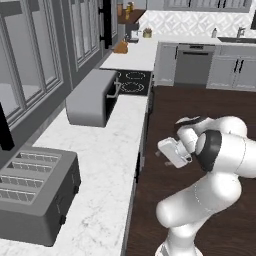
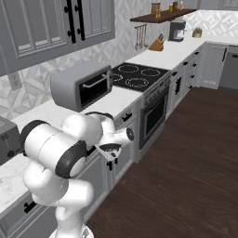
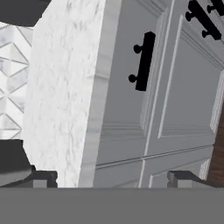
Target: Take a straw from the drawer in front and place it inside the glass cup on the dining counter.
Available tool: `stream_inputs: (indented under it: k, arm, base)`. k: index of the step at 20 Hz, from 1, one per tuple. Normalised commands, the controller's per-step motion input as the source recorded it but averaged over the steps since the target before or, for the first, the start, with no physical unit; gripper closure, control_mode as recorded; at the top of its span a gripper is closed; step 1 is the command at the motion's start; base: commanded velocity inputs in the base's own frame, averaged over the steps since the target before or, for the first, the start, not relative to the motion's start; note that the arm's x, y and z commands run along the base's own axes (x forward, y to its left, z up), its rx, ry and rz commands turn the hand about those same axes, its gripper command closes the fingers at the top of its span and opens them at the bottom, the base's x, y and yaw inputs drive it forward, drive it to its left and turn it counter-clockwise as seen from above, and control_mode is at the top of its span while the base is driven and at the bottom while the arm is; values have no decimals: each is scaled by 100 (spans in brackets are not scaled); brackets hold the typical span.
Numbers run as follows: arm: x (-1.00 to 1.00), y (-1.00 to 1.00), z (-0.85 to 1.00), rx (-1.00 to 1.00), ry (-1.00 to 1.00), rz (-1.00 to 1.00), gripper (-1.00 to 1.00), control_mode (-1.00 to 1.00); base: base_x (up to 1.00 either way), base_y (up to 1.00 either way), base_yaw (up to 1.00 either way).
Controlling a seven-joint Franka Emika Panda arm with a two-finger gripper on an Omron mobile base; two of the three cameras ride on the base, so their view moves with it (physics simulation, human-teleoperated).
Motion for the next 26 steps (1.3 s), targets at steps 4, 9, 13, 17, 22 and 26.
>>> stream_inputs:
  k: [4, 9, 13, 17, 22, 26]
  arm:
    - [42, 36, -65, 14, 4, 0, -100, -100]
    - [37, 12, -56, 14, 3, 0, -100, -100]
    - [47, 4, -41, 11, 9, 0, -100, -100]
    - [61, 11, -39, 7, 10, 0, -100, -100]
    - [58, 31, -26, 3, 2, 0, -100, -100]
    - [50, 24, -23, 2, 1, 0, -100, -100]
  base:
    - [0, 0, 0]
    - [0, 0, 0]
    - [0, 0, 0]
    - [0, 0, 0]
    - [0, 0, 0]
    - [0, 0, 0]
